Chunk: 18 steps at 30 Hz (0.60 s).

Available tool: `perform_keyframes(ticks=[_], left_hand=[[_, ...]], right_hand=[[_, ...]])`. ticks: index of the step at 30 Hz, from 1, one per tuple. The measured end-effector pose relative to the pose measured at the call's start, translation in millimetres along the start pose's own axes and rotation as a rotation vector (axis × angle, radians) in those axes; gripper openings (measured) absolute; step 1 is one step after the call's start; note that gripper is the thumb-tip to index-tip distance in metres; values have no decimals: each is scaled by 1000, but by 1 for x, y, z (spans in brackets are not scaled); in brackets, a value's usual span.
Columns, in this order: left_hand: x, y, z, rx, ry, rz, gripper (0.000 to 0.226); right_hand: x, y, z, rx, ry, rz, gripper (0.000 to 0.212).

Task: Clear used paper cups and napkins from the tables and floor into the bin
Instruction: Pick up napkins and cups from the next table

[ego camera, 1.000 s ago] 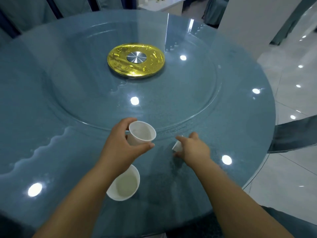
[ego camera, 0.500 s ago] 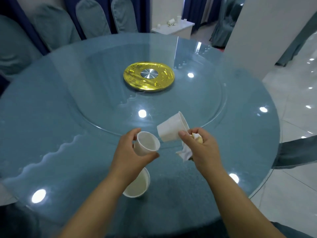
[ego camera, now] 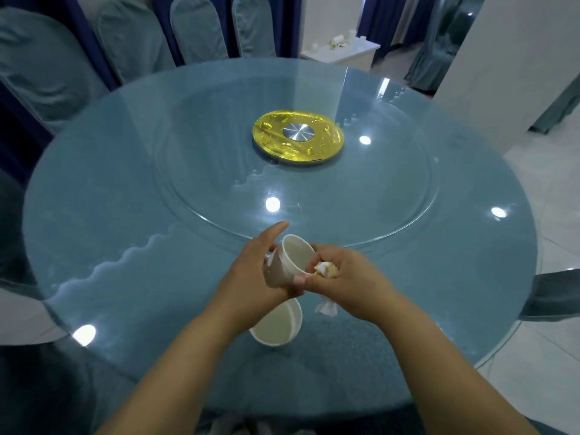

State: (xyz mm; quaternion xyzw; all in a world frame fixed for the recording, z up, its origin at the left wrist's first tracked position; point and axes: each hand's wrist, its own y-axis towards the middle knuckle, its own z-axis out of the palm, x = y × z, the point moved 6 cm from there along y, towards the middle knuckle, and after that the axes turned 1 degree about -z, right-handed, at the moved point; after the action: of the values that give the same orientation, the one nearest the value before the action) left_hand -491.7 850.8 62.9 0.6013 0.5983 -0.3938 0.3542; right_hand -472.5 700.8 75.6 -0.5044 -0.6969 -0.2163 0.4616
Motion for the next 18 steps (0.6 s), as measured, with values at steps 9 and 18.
perform_keyframes(ticks=[9,18], left_hand=[[49,-9,-50,-205,-16,-85,69],[85,-22,-62,-209,-55,-165,74]], right_hand=[[-33,-8,25,-218,-51,183,48],[-78,-10,73,-109,-331,491,11]])
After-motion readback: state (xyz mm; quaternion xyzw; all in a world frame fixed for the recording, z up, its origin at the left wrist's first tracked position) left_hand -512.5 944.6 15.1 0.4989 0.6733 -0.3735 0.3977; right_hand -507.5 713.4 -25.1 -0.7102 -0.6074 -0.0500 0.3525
